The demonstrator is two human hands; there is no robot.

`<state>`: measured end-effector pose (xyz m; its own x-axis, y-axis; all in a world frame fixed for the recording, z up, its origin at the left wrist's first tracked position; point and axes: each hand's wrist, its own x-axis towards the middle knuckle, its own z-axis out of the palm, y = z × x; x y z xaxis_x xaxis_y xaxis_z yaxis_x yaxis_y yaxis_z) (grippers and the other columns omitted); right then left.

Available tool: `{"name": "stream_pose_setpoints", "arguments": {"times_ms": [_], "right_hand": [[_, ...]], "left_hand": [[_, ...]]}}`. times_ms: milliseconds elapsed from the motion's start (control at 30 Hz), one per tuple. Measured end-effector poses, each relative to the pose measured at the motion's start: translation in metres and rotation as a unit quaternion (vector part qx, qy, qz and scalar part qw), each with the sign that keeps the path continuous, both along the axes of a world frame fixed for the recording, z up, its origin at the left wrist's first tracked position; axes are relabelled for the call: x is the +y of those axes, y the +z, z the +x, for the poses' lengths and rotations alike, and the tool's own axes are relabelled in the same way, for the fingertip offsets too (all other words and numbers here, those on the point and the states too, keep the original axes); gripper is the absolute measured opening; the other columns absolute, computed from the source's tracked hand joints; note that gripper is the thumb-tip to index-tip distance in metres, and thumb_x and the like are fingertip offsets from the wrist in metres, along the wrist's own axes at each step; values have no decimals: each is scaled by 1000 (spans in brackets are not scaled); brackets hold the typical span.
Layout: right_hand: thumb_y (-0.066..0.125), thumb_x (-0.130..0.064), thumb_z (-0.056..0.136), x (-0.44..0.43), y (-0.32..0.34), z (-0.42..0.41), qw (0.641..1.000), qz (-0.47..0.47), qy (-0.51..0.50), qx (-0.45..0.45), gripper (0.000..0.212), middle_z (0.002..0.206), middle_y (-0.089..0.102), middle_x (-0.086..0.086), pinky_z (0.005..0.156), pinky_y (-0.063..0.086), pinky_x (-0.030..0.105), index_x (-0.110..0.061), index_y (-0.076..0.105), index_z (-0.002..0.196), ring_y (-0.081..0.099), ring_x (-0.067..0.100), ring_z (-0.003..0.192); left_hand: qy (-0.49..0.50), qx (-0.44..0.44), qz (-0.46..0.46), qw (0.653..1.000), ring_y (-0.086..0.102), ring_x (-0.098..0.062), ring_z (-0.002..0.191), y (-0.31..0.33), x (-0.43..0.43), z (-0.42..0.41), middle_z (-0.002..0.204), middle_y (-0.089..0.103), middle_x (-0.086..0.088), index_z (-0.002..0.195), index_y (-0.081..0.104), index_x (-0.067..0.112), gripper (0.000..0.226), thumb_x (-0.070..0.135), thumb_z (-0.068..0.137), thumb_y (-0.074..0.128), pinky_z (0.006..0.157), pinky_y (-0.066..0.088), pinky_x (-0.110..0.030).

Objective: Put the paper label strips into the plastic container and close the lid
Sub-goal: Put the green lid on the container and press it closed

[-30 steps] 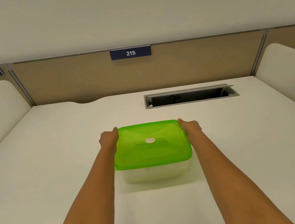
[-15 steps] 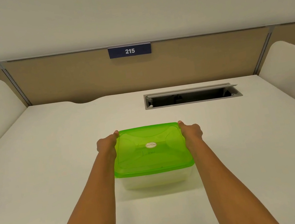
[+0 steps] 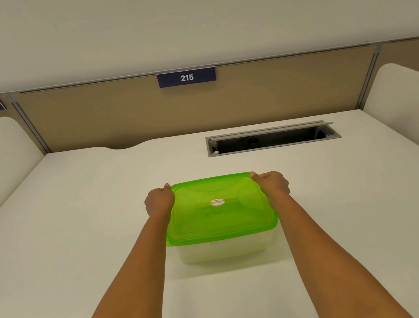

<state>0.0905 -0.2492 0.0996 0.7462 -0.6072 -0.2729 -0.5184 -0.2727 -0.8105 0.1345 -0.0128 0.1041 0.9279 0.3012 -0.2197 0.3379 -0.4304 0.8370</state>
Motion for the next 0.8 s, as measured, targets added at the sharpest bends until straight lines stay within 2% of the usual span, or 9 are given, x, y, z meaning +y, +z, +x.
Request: {"name": "stream_pose_setpoints", "arguments": {"times_ms": [67,100,167,233,300,367,433,567,800], "right_hand": [[59,-42,90,2,1,-5,1000,-11,6,-17,44,127,63,12,100,42,38,-9,65,118,52,33,123],[60,-39,90,4,1,-9,1000,-17,8,-25,44,130,61,12,101,41,37,-8,64,122,51,32,125],[60,-32,92,9,2,-18,998,-32,23,-41,45,134,58,13,103,40,37,-6,58,128,49,31,127],[59,-27,93,14,3,-27,996,-57,47,-46,48,137,55,15,104,38,36,-3,52,133,48,32,129],[55,-26,94,19,3,-39,993,-89,69,-40,50,139,52,17,104,38,37,-2,46,137,46,34,130],[51,-26,96,23,3,-48,989,-120,83,-30,50,141,50,17,103,38,38,-3,42,140,44,35,131],[48,-25,97,26,2,-58,985,-142,91,-26,49,140,50,18,101,40,39,-4,40,141,45,35,130],[46,-23,98,30,0,-78,980,-170,103,-29,44,133,55,20,96,43,39,-3,44,138,50,36,124],[42,-20,99,30,-2,-109,967,-201,146,-47,37,125,60,20,91,46,39,-2,49,130,55,36,116]], "left_hand": [[-11,-23,18,1000,59,-40,108,1,2,-4,108,65,-30,93,66,-11,46,26,100,39,88,47,-40],[-20,-35,31,999,59,-41,105,0,3,-6,101,65,-31,82,65,-7,45,24,100,38,85,47,-40],[-35,-58,59,996,56,-38,91,-3,5,-14,76,58,-24,57,48,4,48,22,100,36,75,42,-36],[-51,-73,77,993,49,-31,82,-5,8,-23,66,50,-13,53,38,11,50,21,101,33,70,36,-33],[-84,-88,93,988,53,-35,91,-5,10,-34,79,60,-18,64,51,11,43,21,101,32,75,39,-35],[-119,-88,113,983,52,-37,120,-8,13,-45,121,62,-23,110,64,6,35,22,102,34,95,41,-38],[-145,-86,138,976,43,-34,133,-9,16,-56,142,49,-19,140,43,3,45,25,102,34,106,35,-38],[-182,-109,160,964,43,-34,132,-16,22,-80,144,46,-17,143,38,4,47,25,102,33,106,37,-40],[-214,-111,232,942,15,-26,148,-25,21,-116,160,13,-11,151,17,4,53,27,104,25,119,18,-38]]}}
